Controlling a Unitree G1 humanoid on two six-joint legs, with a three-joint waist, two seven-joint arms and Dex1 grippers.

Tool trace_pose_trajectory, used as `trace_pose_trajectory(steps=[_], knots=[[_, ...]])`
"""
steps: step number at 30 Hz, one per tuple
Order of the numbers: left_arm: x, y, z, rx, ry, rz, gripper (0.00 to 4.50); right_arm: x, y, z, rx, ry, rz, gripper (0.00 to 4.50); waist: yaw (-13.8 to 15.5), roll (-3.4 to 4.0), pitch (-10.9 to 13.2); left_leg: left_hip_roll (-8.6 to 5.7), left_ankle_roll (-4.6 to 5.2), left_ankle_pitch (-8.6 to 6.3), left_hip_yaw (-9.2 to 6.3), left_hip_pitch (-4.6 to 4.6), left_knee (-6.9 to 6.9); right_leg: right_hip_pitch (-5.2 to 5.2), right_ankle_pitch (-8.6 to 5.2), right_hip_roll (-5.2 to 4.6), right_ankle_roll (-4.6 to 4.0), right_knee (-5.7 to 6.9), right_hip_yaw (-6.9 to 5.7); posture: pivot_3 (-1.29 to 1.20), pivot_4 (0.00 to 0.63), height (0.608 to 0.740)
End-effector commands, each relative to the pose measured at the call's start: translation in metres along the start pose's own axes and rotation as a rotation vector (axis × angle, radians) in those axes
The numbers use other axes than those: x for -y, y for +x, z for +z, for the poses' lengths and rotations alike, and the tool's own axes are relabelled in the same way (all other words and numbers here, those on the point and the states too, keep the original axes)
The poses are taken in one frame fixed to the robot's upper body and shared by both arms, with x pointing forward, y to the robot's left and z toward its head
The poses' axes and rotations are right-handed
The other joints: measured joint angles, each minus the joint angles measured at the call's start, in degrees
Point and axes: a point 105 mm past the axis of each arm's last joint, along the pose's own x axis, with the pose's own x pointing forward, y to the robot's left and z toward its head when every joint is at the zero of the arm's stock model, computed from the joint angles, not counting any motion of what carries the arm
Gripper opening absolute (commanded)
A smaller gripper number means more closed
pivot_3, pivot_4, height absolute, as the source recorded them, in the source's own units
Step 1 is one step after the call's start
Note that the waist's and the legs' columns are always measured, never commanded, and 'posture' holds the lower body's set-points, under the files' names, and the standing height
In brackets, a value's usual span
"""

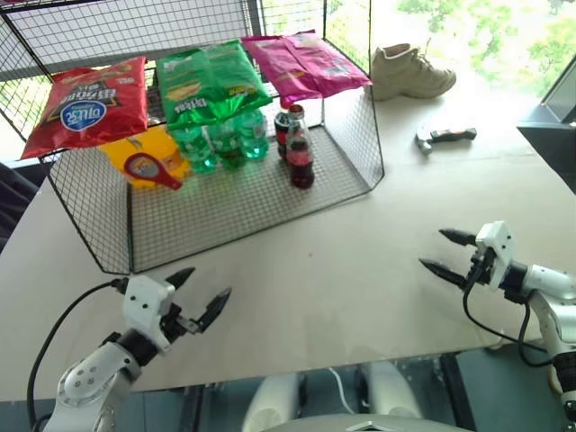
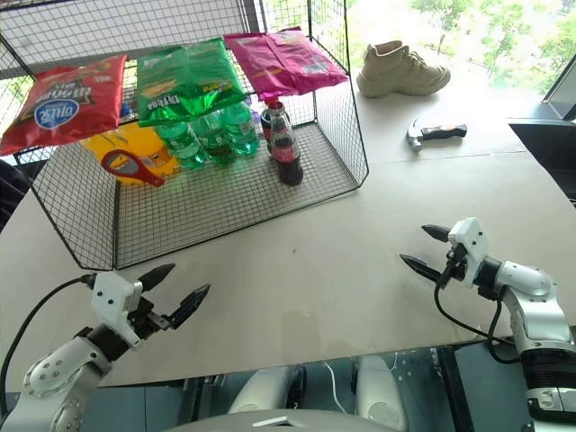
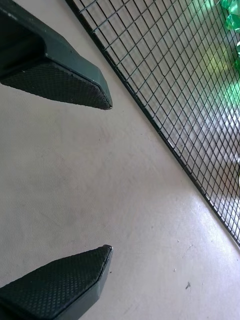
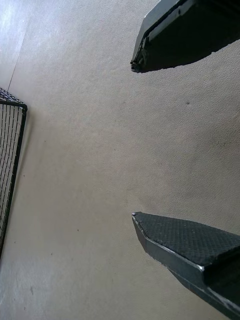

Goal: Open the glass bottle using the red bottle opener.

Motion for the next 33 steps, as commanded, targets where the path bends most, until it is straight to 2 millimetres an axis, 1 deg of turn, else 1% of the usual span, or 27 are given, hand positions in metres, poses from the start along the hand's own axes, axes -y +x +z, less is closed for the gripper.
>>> trace_pose_trajectory(steps=[1,5,11,16,19,24,29,31,33], knots=[[0.001,-0.001,0.004,0.01,0.021,-0.011,4.49,0.001,-0.003,0.011,0.028,-0.035,0.001,4.5,0.0,0.0,0.0,0.0,0.0,0.0,0.0,0.0,0.0,0.0,0.0,0.0,0.0,0.0,0.0,0.0,0.15,0.74],[0.004,0.004,0.0,0.011,0.009,-0.013,4.49,-0.001,-0.002,0.011,0.027,-0.038,-0.003,4.5,0.0,0.0,0.0,0.0,0.0,0.0,0.0,0.0,0.0,0.0,0.01,0.01,0.01,0.0,0.0,0.0,0.15,0.74],[0.009,0.006,-0.004,0.009,0.005,-0.033,4.49,-0.001,0.002,0.016,0.047,-0.045,-0.01,4.5,0.0,0.0,0.0,0.0,0.0,0.0,0.0,0.0,0.0,0.0,0.02,0.0,0.03,0.0,0.01,0.0,0.15,0.74],[0.003,0.01,-0.001,0.019,0.012,-0.022,4.49,-0.003,0.004,0.017,0.047,-0.054,0.006,4.5,0.0,-0.01,0.0,0.0,0.0,0.0,0.0,0.0,0.0,0.0,0.02,0.01,0.03,0.0,-0.01,0.0,0.15,0.74],[0.002,0.011,0.002,0.038,0.014,-0.005,4.49,-0.004,0.006,0.022,0.059,-0.057,0.009,4.5,0.0,-0.01,0.0,-0.01,0.0,0.0,0.0,0.0,0.0,0.0,0.03,0.0,0.05,0.0,0.0,0.0,0.15,0.74],[-0.002,0.011,0.008,0.068,0.015,0.035,4.49,-0.011,0.012,0.022,0.075,-0.046,0.024,4.5,0.0,-0.01,0.0,0.01,0.0,0.0,0.0,0.0,0.0,-0.01,0.08,-0.03,0.13,0.0,0.01,0.0,0.15,0.74],[0.0,0.009,0.006,0.069,0.005,0.045,4.49,-0.017,0.016,0.024,0.083,-0.045,0.046,4.5,0.0,-0.01,0.0,0.0,0.0,0.0,0.0,0.0,0.0,-0.01,0.09,-0.01,0.14,0.0,0.01,0.0,0.15,0.74],[-0.001,0.008,0.007,0.085,0.001,0.067,4.49,-0.02,0.018,0.028,0.092,-0.055,0.061,4.5,0.0,-0.01,0.0,-0.01,0.0,0.0,0.0,0.0,0.0,-0.01,0.08,-0.01,0.13,0.0,0.01,0.0,0.15,0.74],[-0.009,0.008,0.015,0.134,-0.016,0.134,4.49,-0.026,0.022,0.039,0.124,-0.055,0.084,4.5,0.1,-0.01,0.0,-0.01,0.0,0.0,0.0,-0.01,0.0,-0.01,0.09,-0.03,0.15,-0.01,0.02,0.0,0.15,0.74]])
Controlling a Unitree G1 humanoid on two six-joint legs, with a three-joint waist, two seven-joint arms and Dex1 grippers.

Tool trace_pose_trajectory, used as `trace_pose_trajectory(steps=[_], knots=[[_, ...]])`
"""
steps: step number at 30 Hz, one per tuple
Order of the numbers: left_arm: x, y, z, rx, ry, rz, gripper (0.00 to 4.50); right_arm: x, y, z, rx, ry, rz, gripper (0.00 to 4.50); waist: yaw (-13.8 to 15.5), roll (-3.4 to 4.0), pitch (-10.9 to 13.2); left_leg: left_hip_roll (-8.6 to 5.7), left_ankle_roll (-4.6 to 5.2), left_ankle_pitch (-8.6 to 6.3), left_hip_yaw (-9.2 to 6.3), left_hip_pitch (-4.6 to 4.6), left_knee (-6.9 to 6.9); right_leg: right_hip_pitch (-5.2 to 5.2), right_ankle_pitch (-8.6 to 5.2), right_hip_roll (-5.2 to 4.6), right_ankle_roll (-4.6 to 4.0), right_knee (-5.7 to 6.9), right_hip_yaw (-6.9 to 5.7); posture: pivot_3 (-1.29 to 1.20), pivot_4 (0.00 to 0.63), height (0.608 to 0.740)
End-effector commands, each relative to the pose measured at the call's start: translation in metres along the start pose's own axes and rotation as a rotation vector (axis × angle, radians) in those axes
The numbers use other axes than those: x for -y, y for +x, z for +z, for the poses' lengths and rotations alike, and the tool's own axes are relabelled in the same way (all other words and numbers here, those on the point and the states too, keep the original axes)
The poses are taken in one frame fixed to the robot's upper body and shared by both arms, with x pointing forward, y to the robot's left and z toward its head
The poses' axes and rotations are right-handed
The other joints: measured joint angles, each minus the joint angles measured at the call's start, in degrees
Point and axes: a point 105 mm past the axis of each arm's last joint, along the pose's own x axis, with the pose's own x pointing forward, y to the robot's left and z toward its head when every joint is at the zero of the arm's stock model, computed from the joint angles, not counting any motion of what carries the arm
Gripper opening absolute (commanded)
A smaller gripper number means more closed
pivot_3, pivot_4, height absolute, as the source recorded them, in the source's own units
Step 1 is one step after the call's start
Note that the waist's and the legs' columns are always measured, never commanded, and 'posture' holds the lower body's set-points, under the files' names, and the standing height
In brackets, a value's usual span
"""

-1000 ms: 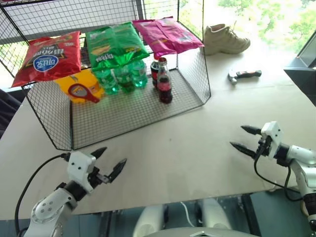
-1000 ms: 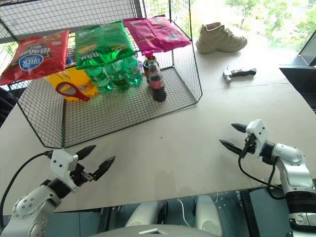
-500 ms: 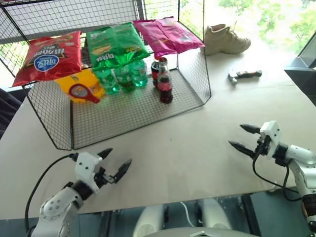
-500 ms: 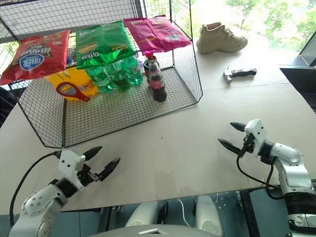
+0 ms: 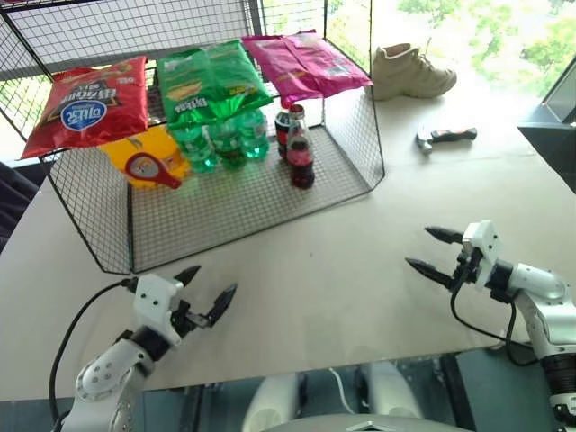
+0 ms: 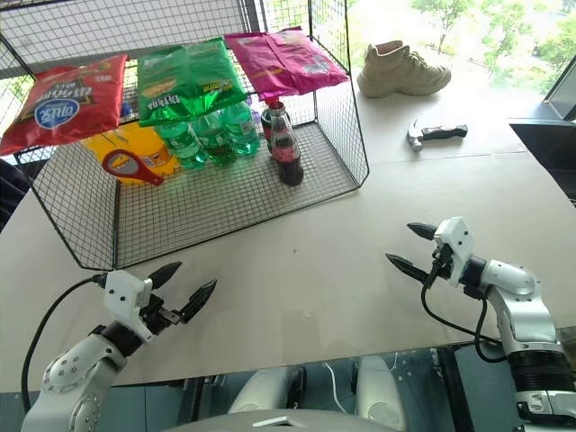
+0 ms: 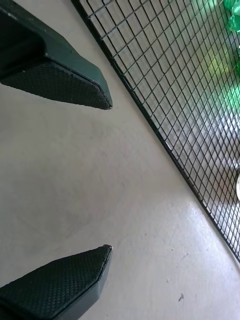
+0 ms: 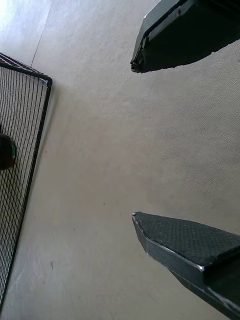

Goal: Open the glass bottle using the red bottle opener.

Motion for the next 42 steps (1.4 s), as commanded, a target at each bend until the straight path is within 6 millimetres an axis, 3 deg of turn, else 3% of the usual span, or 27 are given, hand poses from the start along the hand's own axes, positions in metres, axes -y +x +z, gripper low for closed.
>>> trace_pose_trajectory(steps=[1,9,15,19,27,30,37,38,42], knots=[[-0.017,-0.001,0.026,0.125,0.018,0.124,4.49,-0.01,0.01,0.03,0.089,-0.033,0.046,4.5,0.1,-0.01,0.0,0.01,0.0,0.0,-0.02,-0.01,0.0,-0.01,0.0,0.0,0.0,0.0,-0.02,0.0,0.15,0.74],[-0.072,0.014,0.057,0.265,0.009,0.459,4.49,-0.064,0.048,0.08,0.273,0.011,0.169,4.5,0.5,-0.04,0.0,0.03,-0.08,0.05,-0.12,0.0,0.03,0.0,0.03,0.08,0.03,0.08,-0.12,0.0,0.15,0.74],[-0.101,0.034,0.086,0.344,0.054,0.532,4.49,-0.095,0.069,0.135,0.43,0.036,0.239,4.5,0.5,-0.09,0.0,-0.07,-0.14,0.08,-0.17,-0.09,0.04,-0.12,0.04,0.08,0.04,0.1,-0.15,0.0,0.15,0.74],[-0.11,0.049,0.099,0.366,0.079,0.515,4.49,-0.102,0.076,0.147,0.456,0.041,0.256,4.5,0.6,-0.2,-0.1,-0.09,-0.36,0.2,-0.29,-0.12,0.02,-0.13,0.04,0.09,0.03,0.11,-0.27,0.0,0.15,0.74],[-0.116,0.064,0.128,0.445,0.147,0.464,4.49,-0.103,0.077,0.149,0.455,0.02,0.249,4.5,0.5,-0.21,-0.1,-0.16,-0.37,0.2,-0.32,-0.24,0.02,-0.22,0.04,0.06,0.03,0.12,-0.28,0.0,0.15,0.74],[-0.113,0.063,0.133,0.473,0.142,0.456,3.68,-0.103,0.077,0.148,0.452,0.017,0.247,4.5,0.2,-0.22,-0.1,-0.16,-0.37,0.2,-0.3,-0.24,0.02,-0.22,0.04,0.05,0.03,0.12,-0.25,0.0,0.15,0.74],[-0.105,0.06,0.123,0.447,0.095,0.437,0.27,-0.105,0.078,0.148,0.457,0.021,0.248,4.5,-0.3,-0.22,-0.1,-0.14,-0.36,0.2,-0.31,-0.22,0.02,-0.23,0.04,0.04,0.03,0.16,-0.24,0.0,0.15,0.74],[-0.105,0.058,0.122,0.446,0.087,0.443,0.06,-0.105,0.079,0.148,0.457,0.02,0.249,4.5,-0.3,-0.22,-0.1,-0.14,-0.36,0.2,-0.32,-0.23,0.02,-0.23,0.04,0.05,0.03,0.16,-0.25,0.0,0.15,0.74],[-0.106,0.053,0.124,0.459,0.022,0.442,0.06,-0.105,0.079,0.148,0.459,0.021,0.251,4.5,-0.2,-0.22,-0.1,-0.14,-0.36,0.2,-0.35,-0.23,0.02,-0.22,0.04,0.05,0.03,0.18,-0.28,0.0,0.15,0.74]])
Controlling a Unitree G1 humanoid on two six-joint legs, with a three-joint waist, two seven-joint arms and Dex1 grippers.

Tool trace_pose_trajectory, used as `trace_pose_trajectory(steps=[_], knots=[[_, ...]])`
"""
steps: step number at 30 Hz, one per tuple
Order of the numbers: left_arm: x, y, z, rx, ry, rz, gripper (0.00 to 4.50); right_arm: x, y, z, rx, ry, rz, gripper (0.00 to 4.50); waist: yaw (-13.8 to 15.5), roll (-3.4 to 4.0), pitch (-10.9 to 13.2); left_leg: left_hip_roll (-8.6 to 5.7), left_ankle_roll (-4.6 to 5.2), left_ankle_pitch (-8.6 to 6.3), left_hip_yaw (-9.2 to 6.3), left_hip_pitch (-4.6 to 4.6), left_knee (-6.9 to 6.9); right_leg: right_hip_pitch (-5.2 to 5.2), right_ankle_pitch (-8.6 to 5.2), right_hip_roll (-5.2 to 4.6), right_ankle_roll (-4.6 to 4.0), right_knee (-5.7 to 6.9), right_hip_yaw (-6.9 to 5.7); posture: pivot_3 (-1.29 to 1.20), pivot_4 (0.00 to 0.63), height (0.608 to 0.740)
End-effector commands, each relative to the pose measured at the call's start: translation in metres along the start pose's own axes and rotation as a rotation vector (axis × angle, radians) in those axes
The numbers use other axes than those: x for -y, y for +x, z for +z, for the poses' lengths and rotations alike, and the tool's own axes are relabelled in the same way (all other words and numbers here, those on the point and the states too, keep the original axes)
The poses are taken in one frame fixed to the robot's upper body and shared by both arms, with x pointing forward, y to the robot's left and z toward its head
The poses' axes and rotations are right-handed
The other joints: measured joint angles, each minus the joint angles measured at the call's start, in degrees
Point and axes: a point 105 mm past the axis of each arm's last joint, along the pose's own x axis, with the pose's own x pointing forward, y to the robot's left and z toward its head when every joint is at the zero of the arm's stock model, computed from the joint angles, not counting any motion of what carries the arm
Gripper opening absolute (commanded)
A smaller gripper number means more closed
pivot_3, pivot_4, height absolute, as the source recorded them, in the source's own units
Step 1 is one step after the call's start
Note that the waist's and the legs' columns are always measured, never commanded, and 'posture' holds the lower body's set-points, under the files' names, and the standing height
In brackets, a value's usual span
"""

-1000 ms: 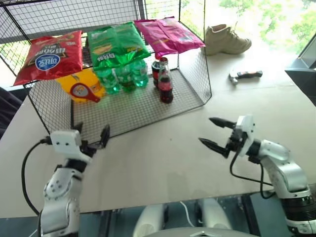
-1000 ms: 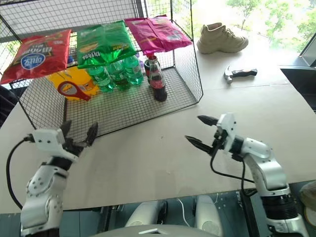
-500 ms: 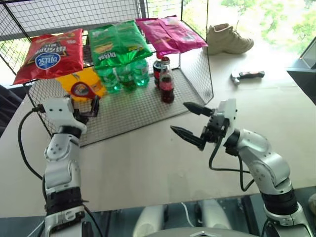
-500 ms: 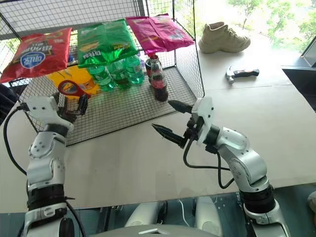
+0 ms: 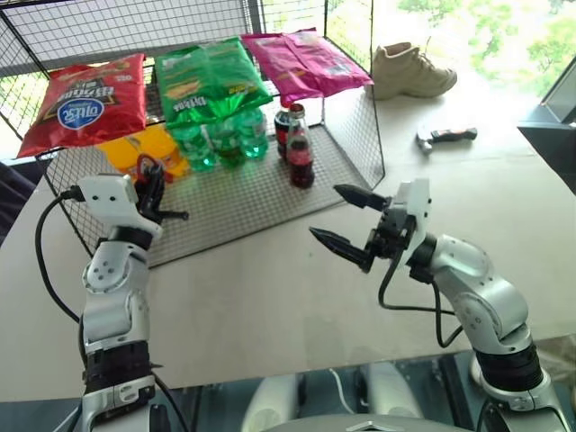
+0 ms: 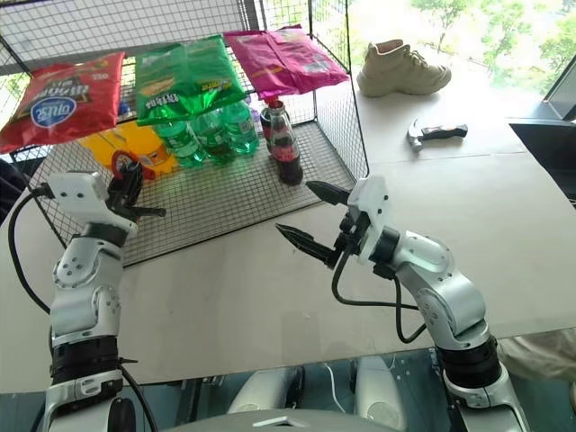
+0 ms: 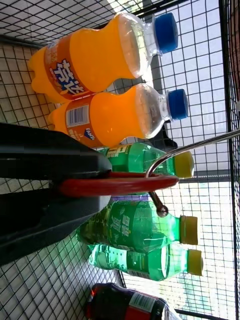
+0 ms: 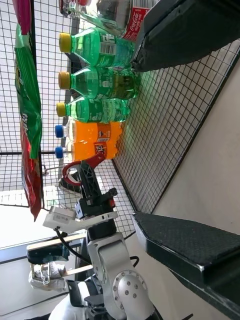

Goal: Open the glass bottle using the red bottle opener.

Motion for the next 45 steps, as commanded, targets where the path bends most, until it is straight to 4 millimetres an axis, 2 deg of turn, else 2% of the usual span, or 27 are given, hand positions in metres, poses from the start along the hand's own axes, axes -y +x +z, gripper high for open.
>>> trace_pose_trajectory(steps=[1,4,6,9,14,19,24,29,33,37,45], knots=[[0.0,-0.003,0.02,0.058,-0.093,-0.017,0.06,-0.005,0.002,0.012,0.046,-0.039,0.024,4.5,0.0,0.0,0.0,0.0,0.0,0.0,0.0,0.0,0.0,0.0,0.0,0.0,0.0,0.0,0.01,0.0,0.15,0.74],[0.014,-0.008,0.029,0.075,-0.29,-0.11,0.06,-0.005,0.004,0.011,0.047,-0.036,0.028,4.5,-0.1,0.0,0.0,0.0,0.0,0.0,0.0,-0.01,0.0,-0.01,0.0,-0.01,0.0,0.0,0.0,0.0,0.15,0.74],[0.018,-0.01,0.032,0.073,-0.359,-0.136,0.06,-0.005,0.004,0.011,0.047,-0.035,0.03,4.5,-0.1,-0.01,0.0,0.0,0.0,0.0,-0.01,-0.02,0.0,-0.01,0.0,-0.02,0.0,0.0,0.01,0.0,0.15,0.74],[0.021,-0.016,0.047,0.121,-0.6,-0.178,0.06,-0.004,0.004,0.01,0.045,-0.034,0.033,4.5,-0.1,-0.01,0.0,0.01,0.0,0.0,-0.01,-0.01,0.0,-0.01,0.0,0.0,0.0,0.0,0.01,0.0,0.15,0.74],[0.031,-0.019,0.055,0.111,-0.763,-0.261,0.06,-0.001,0.005,0.009,0.046,-0.035,0.032,4.5,-0.2,-0.02,0.0,0.02,-0.01,0.01,-0.01,0.02,0.01,0.0,0.0,0.03,0.0,0.03,0.01,0.0,0.15,0.74],[0.075,-0.033,0.049,-0.034,-0.857,-0.511,0.06,0.005,0.007,0.011,0.054,0.007,0.011,4.5,-0.2,-0.02,0.0,-0.01,-0.02,0.02,0.01,0.02,0.01,0.0,0.0,0.04,-0.01,0.03,0.03,0.0,0.15,0.74],[0.122,-0.043,0.038,-0.167,-0.962,-0.735,0.06,0.01,0.011,-0.013,-0.099,0.103,0.005,4.5,-0.1,-0.02,0.0,-0.03,-0.02,0.02,0.0,0.02,0.01,0.02,-0.01,0.04,-0.01,0.03,0.02,0.0,0.15,0.74],[0.157,-0.051,0.033,-0.277,-1.006,-0.948,0.06,0.007,0.009,-0.041,-0.342,0.291,0.062,4.5,-0.2,-0.01,0.0,-0.03,-0.03,0.03,0.01,0.03,0.01,0.01,-0.01,0.06,-0.03,0.04,0.04,0.0,0.15,0.74],[0.17,-0.061,0.031,-0.357,-0.995,-1.093,0.06,-0.01,0.006,-0.043,-0.426,0.398,0.249,4.5,-0.3,0.0,0.0,-0.03,-0.02,0.02,0.03,0.02,0.0,0.0,-0.02,0.08,-0.04,0.02,0.07,0.0,0.15,0.74],[0.174,-0.064,0.023,-0.413,-0.959,-1.149,0.06,-0.022,0.007,-0.033,-0.422,0.514,0.37,4.5,-0.3,-0.01,0.0,0.0,-0.01,0.02,0.03,-0.01,-0.01,0.0,-0.04,0.08,-0.08,-0.01,0.05,0.0,0.15,0.74],[0.173,-0.064,0.013,-0.429,-0.931,-1.172,0.06,-0.025,0.013,-0.011,-0.366,0.597,0.438,4.5,-0.2,-0.01,0.0,0.0,-0.01,0.02,0.0,-0.03,0.0,-0.01,-0.04,0.04,-0.07,-0.02,0.03,0.0,0.15,0.74]])
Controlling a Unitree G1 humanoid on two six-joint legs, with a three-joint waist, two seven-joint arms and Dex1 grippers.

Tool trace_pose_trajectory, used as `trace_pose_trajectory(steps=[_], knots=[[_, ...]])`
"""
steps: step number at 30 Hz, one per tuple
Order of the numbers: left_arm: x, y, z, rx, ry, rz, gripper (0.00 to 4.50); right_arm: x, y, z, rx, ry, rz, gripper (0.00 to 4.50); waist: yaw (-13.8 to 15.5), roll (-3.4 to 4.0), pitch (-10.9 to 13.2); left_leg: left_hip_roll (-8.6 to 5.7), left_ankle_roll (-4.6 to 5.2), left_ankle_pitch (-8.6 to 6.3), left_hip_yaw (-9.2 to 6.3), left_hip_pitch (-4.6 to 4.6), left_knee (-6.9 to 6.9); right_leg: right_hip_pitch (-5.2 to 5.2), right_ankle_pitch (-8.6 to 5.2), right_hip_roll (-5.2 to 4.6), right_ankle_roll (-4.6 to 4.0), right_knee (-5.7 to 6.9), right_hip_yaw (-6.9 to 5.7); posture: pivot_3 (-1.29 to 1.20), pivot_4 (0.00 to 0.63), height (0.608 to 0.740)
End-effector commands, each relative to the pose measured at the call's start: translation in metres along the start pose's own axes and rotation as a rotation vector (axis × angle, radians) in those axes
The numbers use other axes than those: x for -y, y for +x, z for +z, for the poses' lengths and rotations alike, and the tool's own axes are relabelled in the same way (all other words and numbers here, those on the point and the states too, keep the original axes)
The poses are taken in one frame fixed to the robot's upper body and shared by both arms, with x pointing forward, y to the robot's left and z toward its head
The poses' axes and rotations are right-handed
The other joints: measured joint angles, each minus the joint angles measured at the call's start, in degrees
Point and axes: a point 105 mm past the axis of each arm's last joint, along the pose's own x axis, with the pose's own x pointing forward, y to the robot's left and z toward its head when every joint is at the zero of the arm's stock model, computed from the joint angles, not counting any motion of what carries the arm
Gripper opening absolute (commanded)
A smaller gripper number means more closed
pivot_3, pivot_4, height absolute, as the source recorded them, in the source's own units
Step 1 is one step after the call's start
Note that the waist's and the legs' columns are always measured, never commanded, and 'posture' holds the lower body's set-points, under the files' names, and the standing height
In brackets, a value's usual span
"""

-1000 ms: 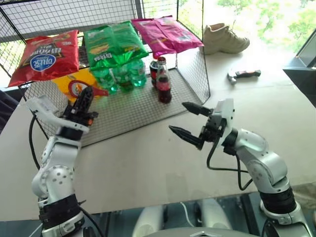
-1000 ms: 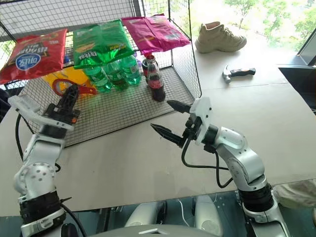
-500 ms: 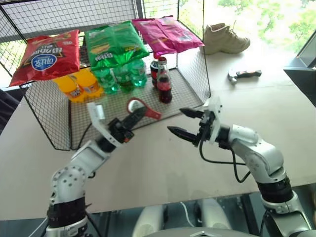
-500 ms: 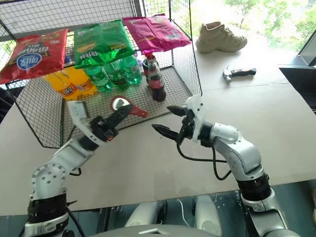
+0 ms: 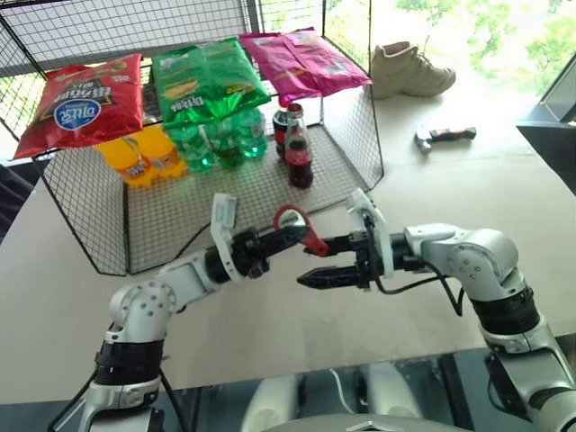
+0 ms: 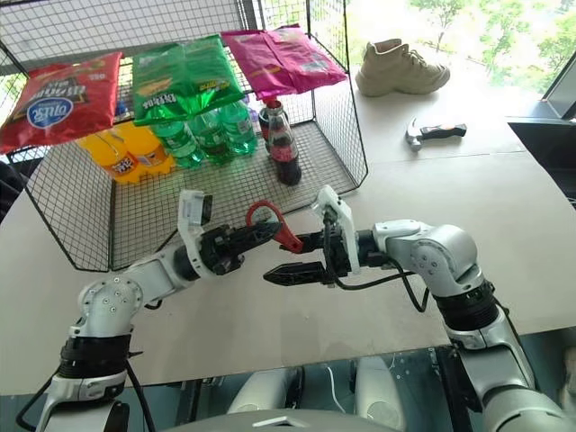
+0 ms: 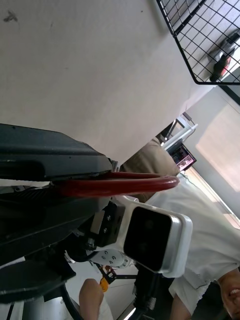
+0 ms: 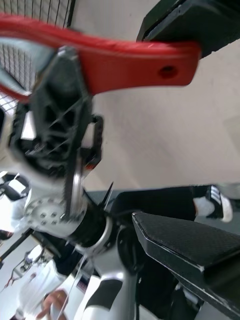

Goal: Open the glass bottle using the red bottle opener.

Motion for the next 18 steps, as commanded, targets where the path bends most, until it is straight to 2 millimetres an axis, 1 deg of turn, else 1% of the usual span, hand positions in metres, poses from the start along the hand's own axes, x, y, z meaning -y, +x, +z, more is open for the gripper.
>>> trace_pose_trajectory(steps=[1,5,6,8,9,10,12,13,14,16,18], knots=[[0.001,0.001,0.002,-0.007,0.032,-0.013,0.06,-0.014,-0.002,0.016,0.033,-0.023,0.067,4.5,0.0,0.0,0.0,0.0,0.0,0.0,0.0,0.0,0.0,0.0,0.0,-0.01,0.0,0.0,0.0,0.0,0.15,0.74],[-0.002,0.002,0.002,0.001,0.044,-0.01,0.06,-0.019,-0.003,0.004,-0.04,-0.014,0.084,4.5,0.1,0.0,0.0,-0.01,0.0,0.0,-0.01,-0.04,0.0,-0.02,0.0,-0.03,0.0,-0.02,-0.01,0.0,0.15,0.74],[-0.002,0.003,0.002,0.002,0.044,-0.011,0.02,-0.019,-0.003,0.003,-0.048,-0.012,0.083,4.25,0.1,0.0,0.0,-0.01,0.0,0.0,-0.01,-0.04,0.0,-0.02,0.0,-0.03,0.0,-0.02,-0.01,0.0,0.15,0.74],[-0.003,0.003,0.002,0.006,0.046,-0.011,0.0,-0.019,-0.003,0.001,-0.067,-0.01,0.085,3.68,0.0,0.0,0.0,-0.01,0.0,0.0,-0.01,-0.05,0.0,-0.03,0.0,-0.03,0.0,-0.02,-0.01,0.0,0.15,0.74],[-0.003,0.003,0.002,0.007,0.046,-0.014,0.0,-0.019,-0.003,-0.001,-0.075,-0.01,0.085,3.05,0.0,0.0,0.0,-0.01,0.0,0.0,-0.01,-0.06,0.0,-0.05,0.0,-0.03,0.0,-0.02,-0.01,0.0,0.15,0.74],[-0.002,0.003,0.002,0.007,0.047,-0.017,0.0,-0.019,-0.003,-0.002,-0.083,-0.01,0.084,2.7,0.0,0.0,0.0,0.0,0.0,0.0,-0.01,-0.07,0.0,-0.06,0.0,-0.03,0.0,-0.02,0.0,0.0,0.15,0.74],[-0.002,0.003,0.001,0.006,0.048,-0.023,0.0,-0.018,-0.002,-0.002,-0.093,-0.008,0.08,1.7,0.0,0.0,0.0,0.0,0.0,0.0,0.0,-0.12,0.0,-0.1,0.0,-0.03,0.0,-0.02,0.0,0.0,0.15,0.74],[-0.001,0.004,0.001,0.004,0.049,-0.026,0.0,-0.017,-0.002,-0.003,-0.1,-0.007,0.079,1.47,0.0,0.0,0.0,0.0,0.0,0.0,-0.01,-0.13,0.0,-0.11,0.0,-0.03,0.0,-0.02,0.0,0.0,0.15,0.74],[-0.001,0.004,0.0,0.005,0.05,-0.026,0.0,-0.017,-0.001,-0.004,-0.106,-0.008,0.078,0.88,0.0,0.0,0.0,0.0,0.0,0.0,0.0,-0.14,0.0,-0.12,0.0,-0.04,0.0,-0.02,0.0,0.0,0.15,0.74],[-0.002,0.004,0.0,0.009,0.051,-0.023,0.0,-0.016,-0.001,-0.006,-0.116,-0.009,0.076,0.03,0.0,0.0,0.0,0.0,0.0,0.0,-0.01,-0.15,0.0,-0.13,0.0,-0.04,0.0,-0.02,0.0,0.0,0.15,0.74],[-0.002,0.004,0.0,0.012,0.052,-0.02,0.0,-0.016,-0.001,-0.008,-0.131,-0.011,0.081,0.03,0.0,0.0,0.0,0.0,0.0,0.0,-0.01,-0.15,0.0,-0.13,0.0,-0.04,0.0,-0.03,-0.01,0.0,0.15,0.74]])
